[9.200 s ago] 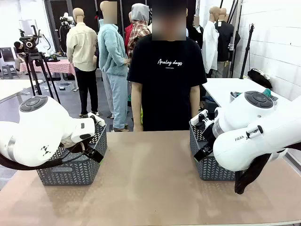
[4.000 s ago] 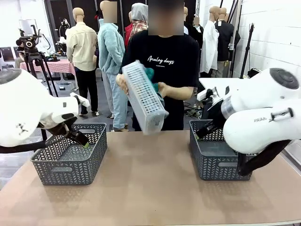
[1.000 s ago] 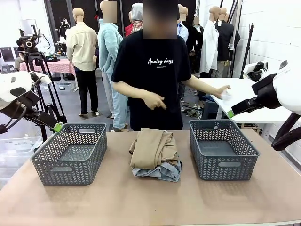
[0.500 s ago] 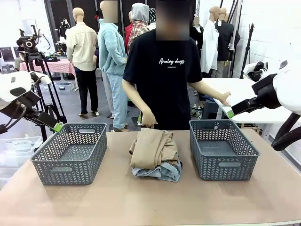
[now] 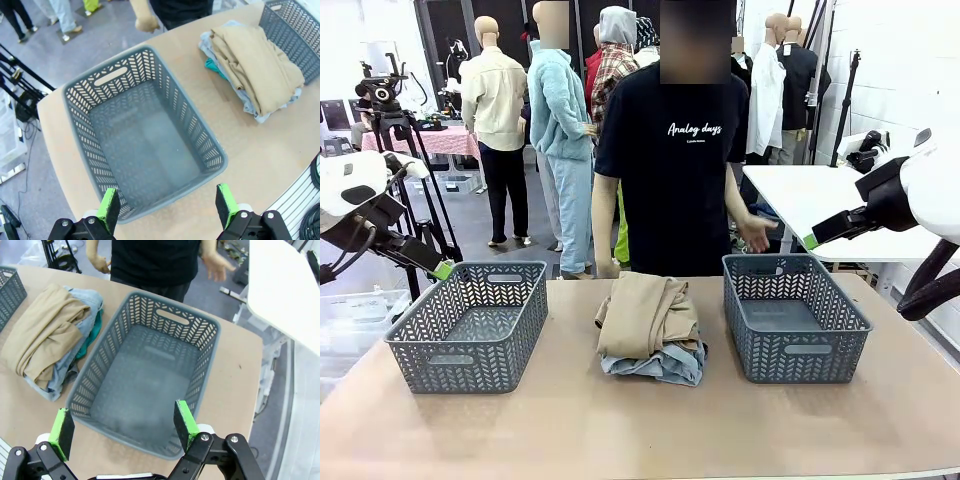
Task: Sort the tops and bottoms.
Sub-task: Lift clothes from the center of the table with your left hand.
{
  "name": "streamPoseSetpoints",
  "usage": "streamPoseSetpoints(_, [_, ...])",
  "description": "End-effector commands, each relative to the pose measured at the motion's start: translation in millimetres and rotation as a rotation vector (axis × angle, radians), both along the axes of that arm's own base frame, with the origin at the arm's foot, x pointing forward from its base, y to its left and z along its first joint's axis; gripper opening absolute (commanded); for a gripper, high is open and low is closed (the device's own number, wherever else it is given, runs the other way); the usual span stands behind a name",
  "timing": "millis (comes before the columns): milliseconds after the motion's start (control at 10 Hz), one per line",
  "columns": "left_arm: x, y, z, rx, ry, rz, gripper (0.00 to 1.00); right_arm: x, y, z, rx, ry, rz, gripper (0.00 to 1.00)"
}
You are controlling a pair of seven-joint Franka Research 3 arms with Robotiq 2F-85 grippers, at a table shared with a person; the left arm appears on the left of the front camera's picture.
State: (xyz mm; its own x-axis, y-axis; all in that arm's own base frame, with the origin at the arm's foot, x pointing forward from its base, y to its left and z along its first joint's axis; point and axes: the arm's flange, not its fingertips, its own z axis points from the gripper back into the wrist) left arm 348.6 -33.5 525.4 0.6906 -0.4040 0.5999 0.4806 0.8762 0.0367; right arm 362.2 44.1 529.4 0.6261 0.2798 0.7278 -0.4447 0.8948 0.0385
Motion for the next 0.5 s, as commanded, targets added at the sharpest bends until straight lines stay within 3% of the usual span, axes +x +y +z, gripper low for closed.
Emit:
streamPoseSetpoints(0, [-0.5,1.0,0.3,-0.004,-0.002,-0.003,1.00,1.4,0.9,-2.1,0.000,0.010,-0.008,1.00])
streamPoseSetpoints(400, [-0.5,1.0,0.3,-0.004,-0.002,-0.003,1.00,1.4,0.9,-2.1,0.000,0.010,-0.008,1.00])
